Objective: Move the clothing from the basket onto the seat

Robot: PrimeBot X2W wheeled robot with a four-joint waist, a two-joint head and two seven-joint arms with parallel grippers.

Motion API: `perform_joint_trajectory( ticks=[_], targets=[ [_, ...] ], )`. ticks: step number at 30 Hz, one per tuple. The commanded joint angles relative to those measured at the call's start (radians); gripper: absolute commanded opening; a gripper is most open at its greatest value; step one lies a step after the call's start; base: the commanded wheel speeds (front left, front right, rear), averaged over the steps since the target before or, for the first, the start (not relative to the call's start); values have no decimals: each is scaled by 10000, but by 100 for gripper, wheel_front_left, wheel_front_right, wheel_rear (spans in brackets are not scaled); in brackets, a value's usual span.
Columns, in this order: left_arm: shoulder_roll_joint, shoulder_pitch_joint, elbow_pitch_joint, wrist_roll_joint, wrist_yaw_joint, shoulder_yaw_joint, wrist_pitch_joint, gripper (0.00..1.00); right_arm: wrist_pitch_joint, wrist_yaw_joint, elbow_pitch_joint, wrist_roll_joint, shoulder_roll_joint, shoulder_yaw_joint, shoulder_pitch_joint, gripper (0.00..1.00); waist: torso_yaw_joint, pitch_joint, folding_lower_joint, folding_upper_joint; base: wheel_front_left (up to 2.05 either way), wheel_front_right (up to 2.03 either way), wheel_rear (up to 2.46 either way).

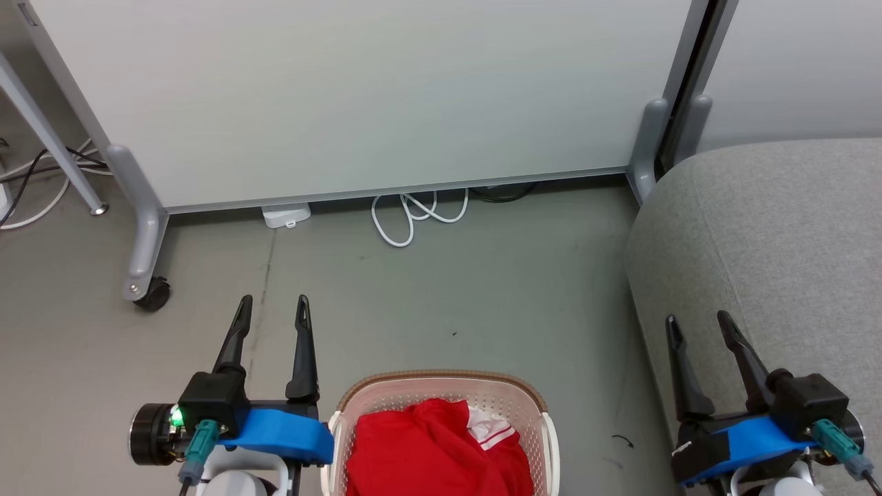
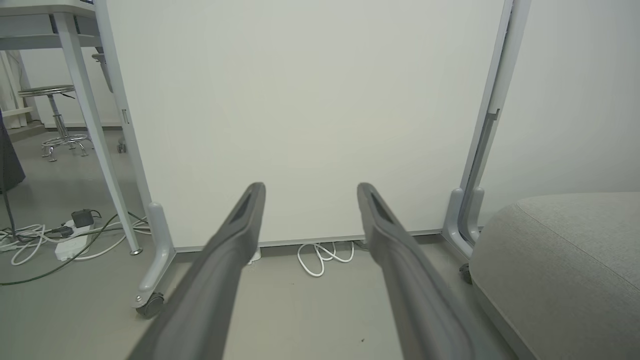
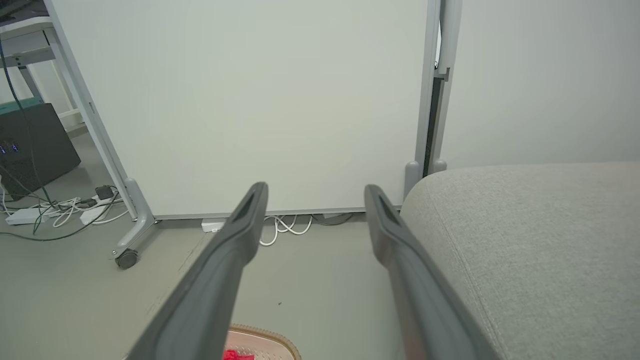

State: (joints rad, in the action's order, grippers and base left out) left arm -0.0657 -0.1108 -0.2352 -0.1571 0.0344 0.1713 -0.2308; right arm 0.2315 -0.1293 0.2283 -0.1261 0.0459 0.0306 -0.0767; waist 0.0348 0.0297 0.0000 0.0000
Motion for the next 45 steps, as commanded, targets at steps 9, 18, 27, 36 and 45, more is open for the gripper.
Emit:
perform_joint_trajectory(
  ticks=[9, 18, 27, 36, 45],
  targets=[
    [-16, -80, -66, 757, 6, 96, -213, 100, 224, -23, 97, 803, 69, 8, -68, 100, -6, 16, 0, 0, 0, 0, 0],
    [21, -58, -166, 1218, -55, 131, -361, 100, 353, -24, 235, 1326, 73, 14, -57, 100, -19, 20, 0, 0, 0, 0, 0],
    [76, -87, -308, 1122, -140, 42, -359, 100, 347, -16, 345, 1220, 71, 69, -69, 100, 26, 17, 0, 0, 0, 0, 0],
    [110, -22, -365, 1063, -235, -71, -359, 100, 347, -16, 413, 1167, 71, 19, -79, 100, 1, 27, 0, 0, 0, 0, 0],
    [130, -408, -518, 1111, -462, 108, -361, 100, 347, -16, 365, 1252, 70, 78, -157, 100, 14, 187, 0, 0, 0, 0, 0]
  ],
)
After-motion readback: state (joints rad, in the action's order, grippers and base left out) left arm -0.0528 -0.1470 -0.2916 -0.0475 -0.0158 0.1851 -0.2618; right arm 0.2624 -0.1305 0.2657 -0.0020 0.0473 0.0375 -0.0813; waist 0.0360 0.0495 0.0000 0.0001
